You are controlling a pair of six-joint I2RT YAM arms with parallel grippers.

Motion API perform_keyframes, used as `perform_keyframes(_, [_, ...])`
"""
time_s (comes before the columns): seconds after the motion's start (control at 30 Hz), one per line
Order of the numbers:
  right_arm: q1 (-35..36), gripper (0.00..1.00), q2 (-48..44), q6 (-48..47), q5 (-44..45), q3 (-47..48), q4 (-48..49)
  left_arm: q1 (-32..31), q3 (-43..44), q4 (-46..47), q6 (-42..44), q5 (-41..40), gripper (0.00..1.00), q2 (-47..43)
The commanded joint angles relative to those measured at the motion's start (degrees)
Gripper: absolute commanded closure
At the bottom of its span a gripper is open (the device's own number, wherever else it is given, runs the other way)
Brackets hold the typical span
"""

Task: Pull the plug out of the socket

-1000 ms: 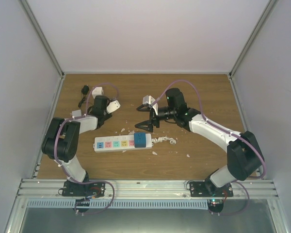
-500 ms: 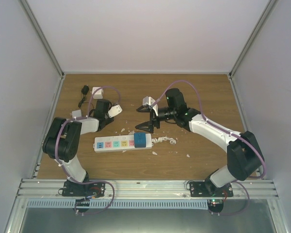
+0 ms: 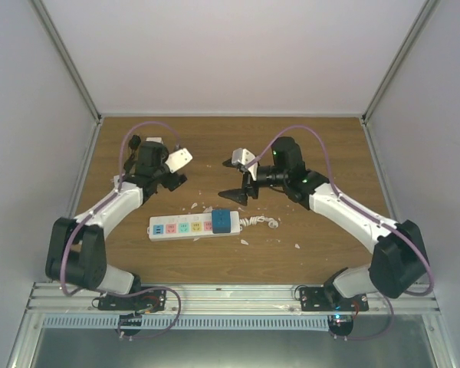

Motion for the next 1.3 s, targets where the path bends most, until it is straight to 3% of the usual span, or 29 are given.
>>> perform_keyframes(0.0, [-0.4,0.0,-4.4,-3.8,4.6,0.2,-0.6,0.8,3.5,-2.5,-5.2,8.3,0.01,-7.6])
perform_keyframes(0.37, [-0.4,0.0,-8.7,-8.3,8.1,-3.4,-2.6,1.3,1.9,-1.5,-13.8,25.6,0.01,-18.1])
perform_keyframes(0.67, [-0.4,0.01,-10.0,-24.2,7.9,-13.1,-6.2,0.1,1.7,-6.9,-8.5,33.0,0.01,-18.8])
perform_keyframes(0.87, [-0.4,0.0,-7.7,-32.8,5.5,-18.4,-6.7,-3.5,2.4,-18.8,0.4,38.8,0.01,-15.8])
perform_keyframes(1.27, [0.3,0.0,-5.1,-23.8,0.5,-25.2,7.9,-13.8,-4.6,-17.1,3.1,38.8,0.01,-12.4])
